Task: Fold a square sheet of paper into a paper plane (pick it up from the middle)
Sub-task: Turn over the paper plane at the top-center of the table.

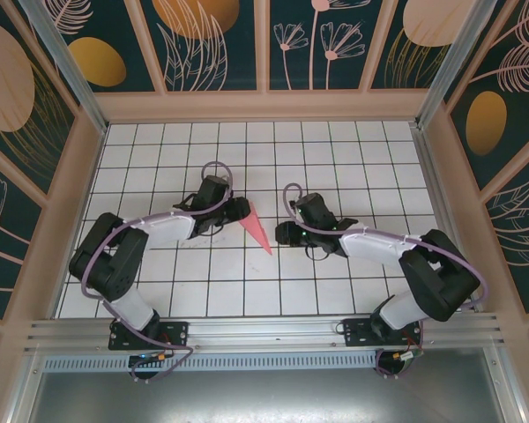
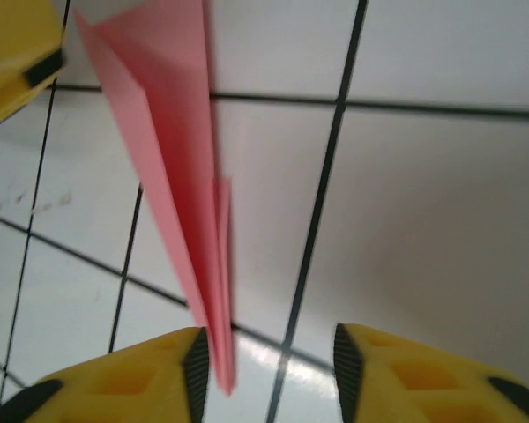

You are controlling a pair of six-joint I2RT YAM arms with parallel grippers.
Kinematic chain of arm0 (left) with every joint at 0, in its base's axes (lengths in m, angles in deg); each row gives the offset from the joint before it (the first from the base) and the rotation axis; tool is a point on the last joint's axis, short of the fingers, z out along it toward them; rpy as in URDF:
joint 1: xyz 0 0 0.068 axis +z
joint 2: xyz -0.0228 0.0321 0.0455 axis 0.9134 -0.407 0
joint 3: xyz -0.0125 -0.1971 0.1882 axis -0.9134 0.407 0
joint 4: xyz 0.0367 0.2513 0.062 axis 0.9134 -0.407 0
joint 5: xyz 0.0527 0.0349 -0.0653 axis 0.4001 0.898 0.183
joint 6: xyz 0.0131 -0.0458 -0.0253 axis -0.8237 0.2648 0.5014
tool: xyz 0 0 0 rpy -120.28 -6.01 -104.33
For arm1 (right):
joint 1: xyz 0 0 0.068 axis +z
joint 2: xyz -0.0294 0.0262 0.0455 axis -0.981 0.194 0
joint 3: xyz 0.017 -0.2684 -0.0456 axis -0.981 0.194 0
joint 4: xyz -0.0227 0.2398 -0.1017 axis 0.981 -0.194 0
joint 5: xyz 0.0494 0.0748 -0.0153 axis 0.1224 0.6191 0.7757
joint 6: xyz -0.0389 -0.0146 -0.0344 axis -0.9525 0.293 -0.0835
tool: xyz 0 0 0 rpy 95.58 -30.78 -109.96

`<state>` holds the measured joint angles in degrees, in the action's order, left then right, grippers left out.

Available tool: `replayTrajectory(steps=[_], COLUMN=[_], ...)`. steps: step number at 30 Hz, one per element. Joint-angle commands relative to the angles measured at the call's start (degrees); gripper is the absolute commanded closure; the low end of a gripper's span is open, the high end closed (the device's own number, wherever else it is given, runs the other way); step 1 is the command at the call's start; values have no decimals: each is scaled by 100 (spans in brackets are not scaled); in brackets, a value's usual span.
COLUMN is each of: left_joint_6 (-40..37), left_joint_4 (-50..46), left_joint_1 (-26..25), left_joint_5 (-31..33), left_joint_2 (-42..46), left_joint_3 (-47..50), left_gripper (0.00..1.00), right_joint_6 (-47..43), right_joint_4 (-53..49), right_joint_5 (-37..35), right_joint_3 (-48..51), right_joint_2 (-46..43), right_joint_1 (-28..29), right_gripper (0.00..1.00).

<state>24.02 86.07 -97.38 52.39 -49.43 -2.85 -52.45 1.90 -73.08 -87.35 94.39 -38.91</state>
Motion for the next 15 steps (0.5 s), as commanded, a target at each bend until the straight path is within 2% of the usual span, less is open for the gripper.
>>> replayTrajectory(steps=[1, 4, 8, 11, 15], left_joint_6=[95, 271, 719, 1047, 1268], left_joint_4=[-826, -1322, -1785, -1929, -1985], left_joint_1=[-252, -506, -764, -918, -1020], left_joint_5=[678, 1206, 1661, 1836, 1705], left_joint_2=[220, 201, -19, -295, -780], left_joint_3=[-323, -563, -876, -1032, -1261], left_gripper=[35, 26, 24, 23, 23], right_joint_6=[304, 441, 536, 592, 601], right_joint_4=[200, 219, 118, 80, 64], right_joint_5=[-491, -809, -1187, -1316, -1319], right_joint_3=[-122, -103, -48, 48, 118], right_joint_2=[7, 92, 125, 64, 0], right_joint_1=[-178, -250, -316, -374, -422], right_gripper=[50, 41, 28, 23, 22])
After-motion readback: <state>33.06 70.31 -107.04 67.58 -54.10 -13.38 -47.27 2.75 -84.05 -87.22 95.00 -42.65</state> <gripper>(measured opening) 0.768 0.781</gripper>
